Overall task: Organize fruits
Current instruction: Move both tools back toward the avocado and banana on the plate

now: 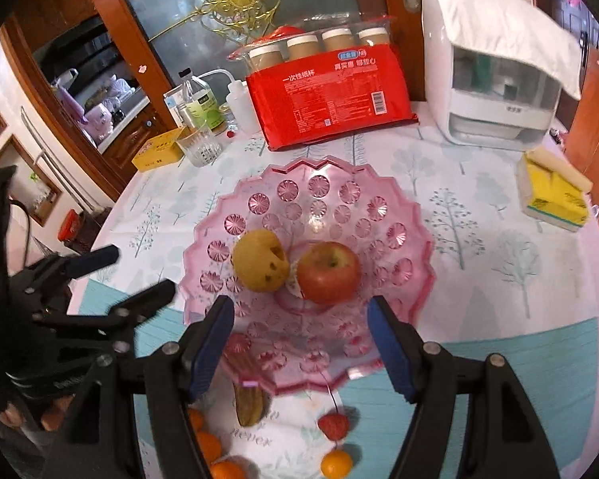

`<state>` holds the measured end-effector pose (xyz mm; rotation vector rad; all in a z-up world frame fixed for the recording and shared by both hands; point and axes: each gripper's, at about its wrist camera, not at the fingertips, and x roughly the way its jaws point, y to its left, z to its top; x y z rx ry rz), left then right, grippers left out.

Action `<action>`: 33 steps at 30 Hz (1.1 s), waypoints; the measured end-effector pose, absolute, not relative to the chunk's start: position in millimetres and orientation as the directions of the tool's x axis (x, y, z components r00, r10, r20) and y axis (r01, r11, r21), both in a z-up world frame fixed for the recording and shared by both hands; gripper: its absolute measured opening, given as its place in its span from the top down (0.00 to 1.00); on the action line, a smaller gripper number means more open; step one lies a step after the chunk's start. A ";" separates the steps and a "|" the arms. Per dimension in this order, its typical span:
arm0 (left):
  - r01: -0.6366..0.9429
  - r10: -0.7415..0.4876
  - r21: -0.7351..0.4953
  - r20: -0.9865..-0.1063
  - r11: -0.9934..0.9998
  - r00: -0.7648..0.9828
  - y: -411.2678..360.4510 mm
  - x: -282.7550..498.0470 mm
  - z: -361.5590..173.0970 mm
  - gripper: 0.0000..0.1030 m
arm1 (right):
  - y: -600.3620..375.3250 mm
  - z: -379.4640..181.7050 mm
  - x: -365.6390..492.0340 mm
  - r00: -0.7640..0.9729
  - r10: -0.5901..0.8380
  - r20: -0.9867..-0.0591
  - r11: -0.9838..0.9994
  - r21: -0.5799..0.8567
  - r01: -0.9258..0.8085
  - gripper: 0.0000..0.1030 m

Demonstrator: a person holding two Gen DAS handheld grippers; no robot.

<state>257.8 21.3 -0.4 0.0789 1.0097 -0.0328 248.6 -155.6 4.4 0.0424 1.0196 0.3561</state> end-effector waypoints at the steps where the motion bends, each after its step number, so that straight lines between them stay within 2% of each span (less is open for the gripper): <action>1: 0.050 0.018 0.054 -0.842 0.997 0.540 24.7 249.6 5.5 0.18 | -155.4 8.6 241.9 0.478 0.301 -0.825 0.943 0.184 -0.276 0.32; 9: -0.023 0.049 0.043 -0.826 0.999 0.562 42.9 190.4 24.9 0.18 | -161.3 29.2 188.8 0.518 0.284 -0.807 0.934 0.111 -0.339 0.32; 19: -0.032 0.075 0.068 -0.863 0.997 0.499 55.7 128.8 -2.1 0.18 | -169.8 18.3 136.6 0.496 0.287 -0.820 0.918 0.087 -0.387 0.32; 23: 0.001 0.070 0.080 -0.883 0.997 0.463 61.0 118.5 -19.7 0.18 | -167.0 0.9 127.6 0.461 0.282 -0.841 0.918 0.098 -0.383 0.32; 33: 0.226 0.057 0.145 -0.934 0.963 0.354 60.9 136.6 -82.3 0.18 | -136.6 -42.4 130.4 0.395 0.276 -0.876 0.923 0.127 -0.363 0.32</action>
